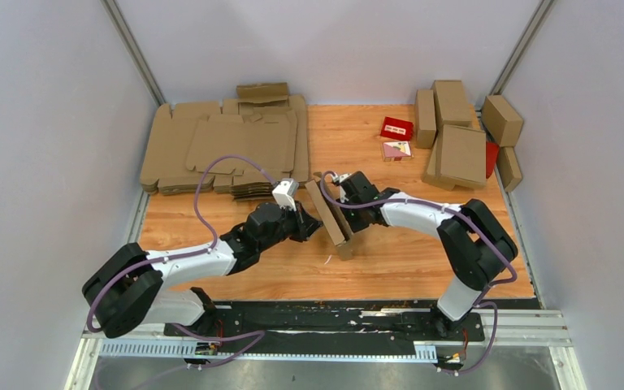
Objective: Fold the paper box
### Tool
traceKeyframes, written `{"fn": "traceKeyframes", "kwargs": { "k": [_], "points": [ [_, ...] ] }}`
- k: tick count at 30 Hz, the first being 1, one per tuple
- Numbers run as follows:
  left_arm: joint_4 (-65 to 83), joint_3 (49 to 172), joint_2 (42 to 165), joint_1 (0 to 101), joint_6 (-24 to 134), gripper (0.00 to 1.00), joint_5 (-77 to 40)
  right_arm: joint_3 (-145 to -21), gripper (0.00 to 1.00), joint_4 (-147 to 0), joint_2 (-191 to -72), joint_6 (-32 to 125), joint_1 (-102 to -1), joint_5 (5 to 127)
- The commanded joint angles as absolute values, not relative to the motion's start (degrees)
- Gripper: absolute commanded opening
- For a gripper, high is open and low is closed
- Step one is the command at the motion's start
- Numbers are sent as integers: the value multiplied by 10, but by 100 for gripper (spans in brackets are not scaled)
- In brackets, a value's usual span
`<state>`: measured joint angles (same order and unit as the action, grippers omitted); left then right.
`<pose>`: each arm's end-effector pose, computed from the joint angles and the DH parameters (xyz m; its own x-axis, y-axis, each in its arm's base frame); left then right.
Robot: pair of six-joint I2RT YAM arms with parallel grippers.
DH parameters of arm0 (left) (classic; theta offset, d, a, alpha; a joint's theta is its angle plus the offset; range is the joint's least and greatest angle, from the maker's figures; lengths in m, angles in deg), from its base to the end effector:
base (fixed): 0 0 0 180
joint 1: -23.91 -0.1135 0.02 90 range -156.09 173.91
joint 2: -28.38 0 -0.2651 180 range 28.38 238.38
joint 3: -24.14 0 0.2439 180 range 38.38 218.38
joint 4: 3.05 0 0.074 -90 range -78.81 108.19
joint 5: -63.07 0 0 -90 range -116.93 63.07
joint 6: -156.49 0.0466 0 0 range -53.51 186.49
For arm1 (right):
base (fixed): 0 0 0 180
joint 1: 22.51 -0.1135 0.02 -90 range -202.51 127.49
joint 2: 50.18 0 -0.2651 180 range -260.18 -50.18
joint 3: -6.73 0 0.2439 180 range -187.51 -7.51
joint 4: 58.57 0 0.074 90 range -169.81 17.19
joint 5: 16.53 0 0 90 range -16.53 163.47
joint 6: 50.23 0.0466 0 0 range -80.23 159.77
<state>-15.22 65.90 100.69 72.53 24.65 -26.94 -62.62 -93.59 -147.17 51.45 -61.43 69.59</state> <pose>0.1745 -0.1980 0.2041 -0.6557 -0.2648 -0.7070 0.4199 0.6504 -0.6330 0.2498 0.2058 0.1564 -0.8086 -0.3933 -0.4376 -0.4976 0.8540 0.1518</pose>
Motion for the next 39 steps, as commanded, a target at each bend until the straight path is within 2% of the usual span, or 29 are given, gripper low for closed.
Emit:
{"fn": "traceKeyframes", "kwargs": {
  "k": [1, 8, 19, 24, 26, 29, 34, 39],
  "points": [
    [-172, 669, 1002, 726, 254, 0, -256, -610, 27, -951, -1448, 510, -618, 676],
    [-199, 669, 1012, 726, 236, 2, -218, -600, 28, -951, -1427, 521, -642, 660],
    [-199, 669, 1041, 727, 217, 3, -194, -600, 29, -972, -1421, 539, -668, 698],
    [-183, 650, 999, 726, 211, 16, -213, -598, 30, -972, -1416, 538, -665, 690],
    [-201, 638, 984, 723, 201, 33, -207, -597, 30, -969, -1417, 540, -666, 684],
    [-204, 632, 967, 717, 184, 48, -196, -595, 30, -963, -1419, 541, -665, 673],
    [-219, 618, 951, 704, 157, 55, -176, -593, 30, -961, -1415, 544, -665, 670],
    [-254, 594, 946, 699, 136, 66, -177, -592, 30, -959, -1409, 544, -665, 665]
  ]
}}
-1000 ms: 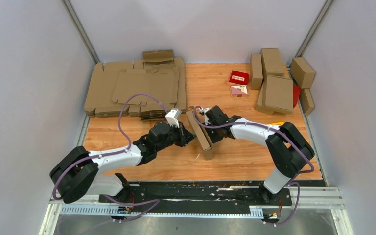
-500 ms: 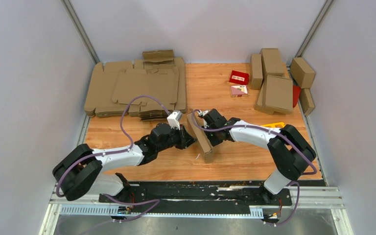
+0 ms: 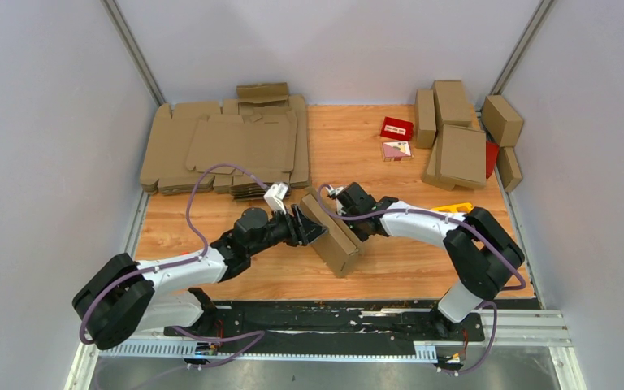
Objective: Fold the paper box
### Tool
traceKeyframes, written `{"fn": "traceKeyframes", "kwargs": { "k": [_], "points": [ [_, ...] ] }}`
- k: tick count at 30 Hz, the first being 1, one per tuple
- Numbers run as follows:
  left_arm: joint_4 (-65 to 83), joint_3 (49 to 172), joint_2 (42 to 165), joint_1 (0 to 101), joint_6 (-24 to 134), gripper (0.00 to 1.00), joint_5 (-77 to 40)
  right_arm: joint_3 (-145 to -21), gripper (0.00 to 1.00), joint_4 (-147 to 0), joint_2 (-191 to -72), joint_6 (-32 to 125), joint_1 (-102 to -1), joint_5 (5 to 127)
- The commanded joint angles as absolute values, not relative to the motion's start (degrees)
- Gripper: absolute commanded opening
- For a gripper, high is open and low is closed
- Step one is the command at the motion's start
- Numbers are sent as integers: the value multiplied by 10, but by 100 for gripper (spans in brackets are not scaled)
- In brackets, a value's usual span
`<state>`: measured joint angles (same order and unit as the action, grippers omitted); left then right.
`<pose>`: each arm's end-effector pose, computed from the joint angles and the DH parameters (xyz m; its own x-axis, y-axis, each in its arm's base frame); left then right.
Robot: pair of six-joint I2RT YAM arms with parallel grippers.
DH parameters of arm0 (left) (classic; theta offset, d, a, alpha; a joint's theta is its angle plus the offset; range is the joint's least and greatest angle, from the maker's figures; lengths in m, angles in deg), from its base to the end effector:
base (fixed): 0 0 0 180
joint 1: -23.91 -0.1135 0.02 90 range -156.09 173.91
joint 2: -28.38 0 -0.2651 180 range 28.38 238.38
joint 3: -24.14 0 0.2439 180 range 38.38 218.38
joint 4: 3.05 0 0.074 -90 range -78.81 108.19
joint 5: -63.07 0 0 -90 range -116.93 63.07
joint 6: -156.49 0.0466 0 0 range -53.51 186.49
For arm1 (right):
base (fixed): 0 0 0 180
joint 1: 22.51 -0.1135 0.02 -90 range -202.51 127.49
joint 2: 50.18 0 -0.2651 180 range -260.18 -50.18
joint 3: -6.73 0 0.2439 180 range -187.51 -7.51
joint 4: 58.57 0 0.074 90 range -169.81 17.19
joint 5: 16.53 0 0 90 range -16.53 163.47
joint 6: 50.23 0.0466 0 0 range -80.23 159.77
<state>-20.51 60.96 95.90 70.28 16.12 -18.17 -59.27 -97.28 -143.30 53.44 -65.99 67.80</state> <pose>0.1641 -0.1824 0.2064 -0.7305 -0.3368 -0.5940 0.3998 0.4942 -0.7720 0.2151 0.2103 0.1572 -0.8120 -0.4459 -0.3765 -0.5374 0.8229 0.1843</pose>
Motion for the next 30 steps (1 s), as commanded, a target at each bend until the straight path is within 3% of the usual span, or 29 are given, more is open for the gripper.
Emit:
{"fn": "traceKeyframes", "kwargs": {
  "k": [1, 4, 8, 23, 30],
  "points": [
    [-253, 593, 947, 699, 137, 66, -179, -591, 30, -958, -1406, 544, -665, 663],
    [-232, 599, 955, 698, 136, 68, -182, -589, 30, -954, -1397, 545, -665, 656],
    [-225, 607, 956, 698, 136, 78, -185, -594, 30, -967, -1393, 537, -680, 667],
    [-73, 662, 974, 695, 169, 71, -208, -583, 32, -975, -1360, 529, -689, 669],
    [-94, 642, 994, 695, 167, 71, -205, -566, 33, -960, -1335, 540, -672, 638]
  ]
}}
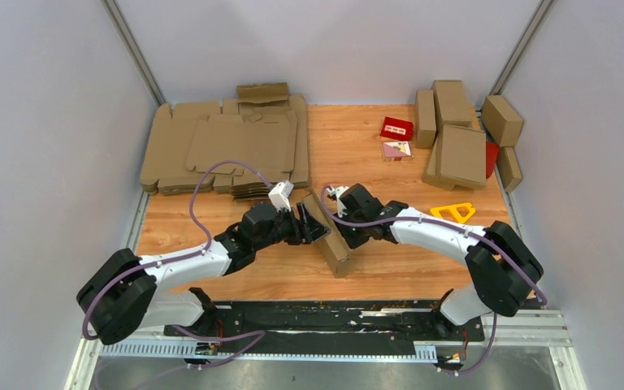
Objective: Fold the paper box
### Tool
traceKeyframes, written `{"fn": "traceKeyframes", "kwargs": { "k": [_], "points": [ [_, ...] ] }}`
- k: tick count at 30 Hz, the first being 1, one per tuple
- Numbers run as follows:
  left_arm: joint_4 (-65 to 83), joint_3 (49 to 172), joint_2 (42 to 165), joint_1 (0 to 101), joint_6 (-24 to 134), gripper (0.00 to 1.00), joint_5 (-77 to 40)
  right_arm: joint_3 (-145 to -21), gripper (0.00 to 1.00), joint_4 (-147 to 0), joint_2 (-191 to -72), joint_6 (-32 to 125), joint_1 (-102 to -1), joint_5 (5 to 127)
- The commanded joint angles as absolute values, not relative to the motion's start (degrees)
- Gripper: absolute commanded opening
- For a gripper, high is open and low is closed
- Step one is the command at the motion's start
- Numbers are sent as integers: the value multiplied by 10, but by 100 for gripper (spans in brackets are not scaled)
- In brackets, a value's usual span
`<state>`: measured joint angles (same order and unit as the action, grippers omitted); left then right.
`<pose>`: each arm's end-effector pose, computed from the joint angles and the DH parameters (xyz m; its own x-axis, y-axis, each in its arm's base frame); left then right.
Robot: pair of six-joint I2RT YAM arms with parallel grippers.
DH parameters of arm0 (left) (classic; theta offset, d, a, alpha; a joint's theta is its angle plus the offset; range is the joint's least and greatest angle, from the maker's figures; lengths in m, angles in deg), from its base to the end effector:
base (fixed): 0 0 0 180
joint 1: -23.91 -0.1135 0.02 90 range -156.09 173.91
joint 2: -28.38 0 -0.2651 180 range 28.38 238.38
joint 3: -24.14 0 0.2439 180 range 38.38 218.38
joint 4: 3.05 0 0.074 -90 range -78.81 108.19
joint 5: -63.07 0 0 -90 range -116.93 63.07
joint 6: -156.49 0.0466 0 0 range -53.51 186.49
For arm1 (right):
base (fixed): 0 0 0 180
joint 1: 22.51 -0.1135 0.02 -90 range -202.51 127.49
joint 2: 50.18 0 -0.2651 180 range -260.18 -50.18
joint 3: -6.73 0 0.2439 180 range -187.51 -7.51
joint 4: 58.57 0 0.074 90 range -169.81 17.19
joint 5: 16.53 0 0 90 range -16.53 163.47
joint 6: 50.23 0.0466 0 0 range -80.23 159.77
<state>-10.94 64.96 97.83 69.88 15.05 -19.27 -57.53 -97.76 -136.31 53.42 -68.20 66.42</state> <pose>0.1717 -0.1865 0.2023 -0.7784 -0.3098 -0.5460 0.3057 0.5726 -0.7607 0.1961 0.2091 0.1819 -0.7714 -0.4550 -0.4449 -0.5862 0.7802 0.2186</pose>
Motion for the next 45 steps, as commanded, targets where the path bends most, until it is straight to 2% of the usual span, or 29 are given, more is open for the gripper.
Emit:
{"fn": "traceKeyframes", "kwargs": {
  "k": [1, 8, 19, 22, 27, 31, 38, 41, 45],
  "points": [
    [-94, 642, 996, 695, 167, 70, -204, -564, 33, -959, -1332, 541, -667, 634],
    [-104, 629, 986, 695, 164, 70, -207, -544, 33, -940, -1273, 555, -636, 603],
    [-102, 628, 984, 695, 166, 71, -204, -523, 40, -904, -1149, 575, -603, 562],
    [-102, 627, 983, 695, 165, 71, -204, -518, 46, -888, -1137, 582, -596, 515],
    [-104, 627, 983, 696, 162, 71, -202, -515, 65, -885, -1123, 584, -596, 481],
    [-103, 627, 981, 695, 162, 70, -201, -519, 76, -900, -1122, 568, -598, 442],
    [-103, 628, 979, 695, 161, 70, -202, -551, 83, -993, -1123, 527, -667, 529],
    [-103, 628, 980, 695, 161, 70, -204, -567, 81, -1025, -1132, 530, -712, 593],
    [-105, 626, 980, 696, 160, 70, -206, -599, 72, -1070, -1154, 553, -774, 726]
  ]
}}
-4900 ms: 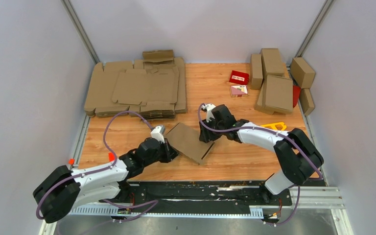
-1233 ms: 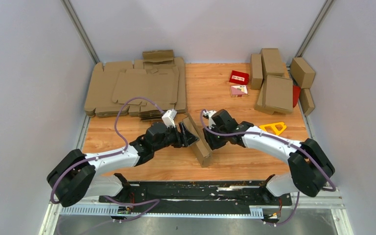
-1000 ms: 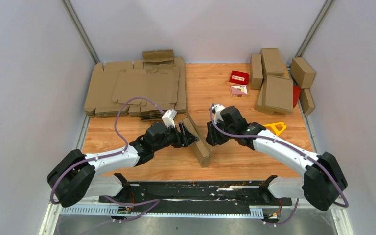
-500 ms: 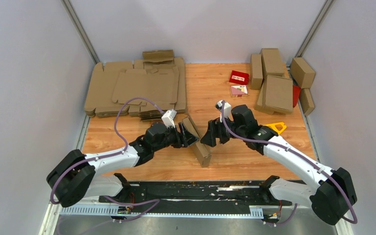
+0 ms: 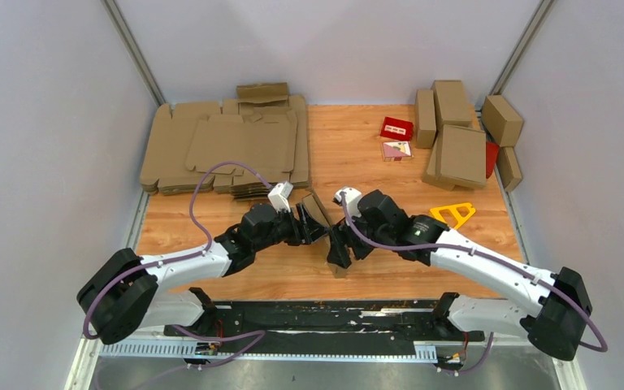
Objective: Fold the paper box
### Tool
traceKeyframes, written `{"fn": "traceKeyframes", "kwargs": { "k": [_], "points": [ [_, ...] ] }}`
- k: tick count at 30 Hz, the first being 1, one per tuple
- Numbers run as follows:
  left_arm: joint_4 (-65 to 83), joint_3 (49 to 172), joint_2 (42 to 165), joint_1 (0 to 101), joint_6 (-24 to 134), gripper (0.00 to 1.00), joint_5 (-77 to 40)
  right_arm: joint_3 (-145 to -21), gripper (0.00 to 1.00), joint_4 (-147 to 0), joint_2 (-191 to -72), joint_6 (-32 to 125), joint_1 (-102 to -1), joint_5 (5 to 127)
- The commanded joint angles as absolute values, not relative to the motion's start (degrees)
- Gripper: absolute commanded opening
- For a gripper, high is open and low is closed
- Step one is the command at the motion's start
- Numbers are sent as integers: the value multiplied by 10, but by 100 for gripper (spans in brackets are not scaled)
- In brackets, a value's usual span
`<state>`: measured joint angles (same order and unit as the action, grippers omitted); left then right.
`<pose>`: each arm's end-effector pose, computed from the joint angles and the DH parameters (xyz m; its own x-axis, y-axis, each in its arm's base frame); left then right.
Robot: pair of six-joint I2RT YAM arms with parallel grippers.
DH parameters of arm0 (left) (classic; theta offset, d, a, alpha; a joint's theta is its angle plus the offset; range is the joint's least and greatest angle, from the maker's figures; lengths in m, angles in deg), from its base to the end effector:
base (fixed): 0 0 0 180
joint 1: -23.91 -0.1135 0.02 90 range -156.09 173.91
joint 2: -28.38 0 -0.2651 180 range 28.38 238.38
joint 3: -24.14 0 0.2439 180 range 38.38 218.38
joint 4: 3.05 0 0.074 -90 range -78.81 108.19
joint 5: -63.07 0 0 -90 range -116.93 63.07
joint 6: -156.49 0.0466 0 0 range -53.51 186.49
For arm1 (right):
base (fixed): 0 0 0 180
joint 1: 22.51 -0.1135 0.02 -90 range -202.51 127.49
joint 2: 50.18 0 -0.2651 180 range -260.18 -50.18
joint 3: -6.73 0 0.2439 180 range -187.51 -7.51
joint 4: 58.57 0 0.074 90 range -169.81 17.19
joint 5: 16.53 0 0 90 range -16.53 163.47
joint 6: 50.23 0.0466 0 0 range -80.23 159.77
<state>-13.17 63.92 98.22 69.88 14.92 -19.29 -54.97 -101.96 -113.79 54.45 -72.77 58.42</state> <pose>0.1712 -0.1860 0.1992 -0.7736 -0.3168 -0.5488 0.3112 0.5644 -0.7646 0.1375 0.1843 0.2583 -0.6574 -0.4079 -0.6337 -0.7161 0.5999 0.3568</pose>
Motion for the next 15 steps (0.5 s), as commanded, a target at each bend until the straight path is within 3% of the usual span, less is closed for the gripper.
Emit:
{"fn": "traceKeyframes", "kwargs": {
  "k": [1, 4, 11, 15],
  "points": [
    [-105, 626, 979, 695, 159, 71, -207, -609, 70, -1083, -1166, 556, -784, 754],
    [-106, 625, 979, 695, 158, 71, -206, -630, 63, -1097, -1200, 563, -806, 798],
    [-9, 652, 925, 669, 205, 76, -201, -642, 36, -1118, -1209, 559, -813, 829],
    [77, 669, 841, 607, 247, 82, -174, -628, 31, -1143, -1175, 549, -811, 827]
  ]
}}
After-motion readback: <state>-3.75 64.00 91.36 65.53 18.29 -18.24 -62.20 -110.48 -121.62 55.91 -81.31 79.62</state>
